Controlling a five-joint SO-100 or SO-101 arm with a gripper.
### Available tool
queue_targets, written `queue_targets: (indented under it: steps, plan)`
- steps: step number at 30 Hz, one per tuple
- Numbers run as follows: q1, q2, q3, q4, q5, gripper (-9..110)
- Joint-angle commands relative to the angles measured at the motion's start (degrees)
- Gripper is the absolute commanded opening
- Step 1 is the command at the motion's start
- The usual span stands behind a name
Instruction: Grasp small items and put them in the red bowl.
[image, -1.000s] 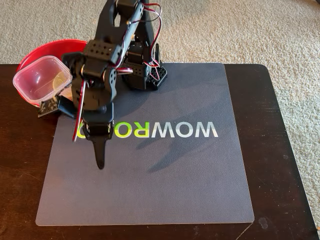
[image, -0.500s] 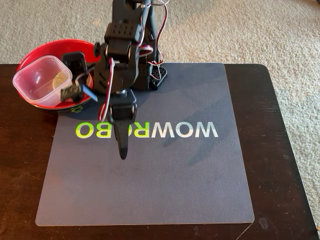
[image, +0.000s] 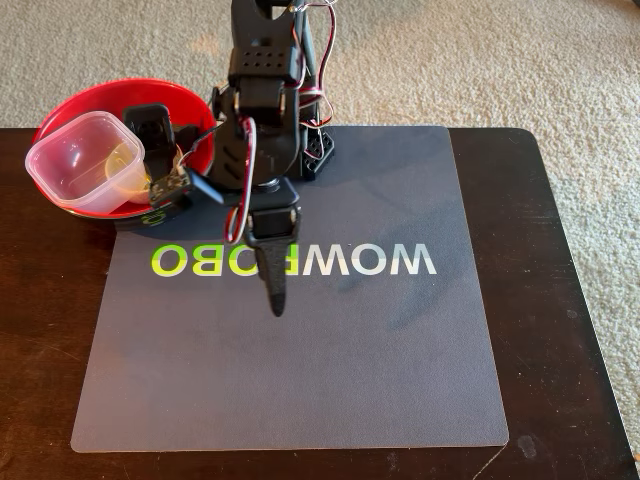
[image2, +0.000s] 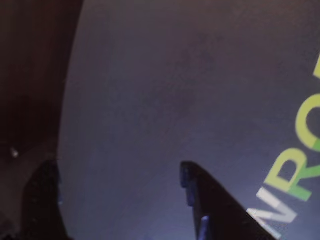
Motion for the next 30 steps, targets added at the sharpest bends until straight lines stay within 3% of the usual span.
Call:
queue_targets:
  steps: [1,8,30]
  plan:
    - [-1.8,3.2,-1.1,-0.8,-4.5,30]
    - [-0.9,5.3,1.0,-0.4,-9.0,30]
    - [3.5,-3.5,-4.7,-0.7,-8.5,29]
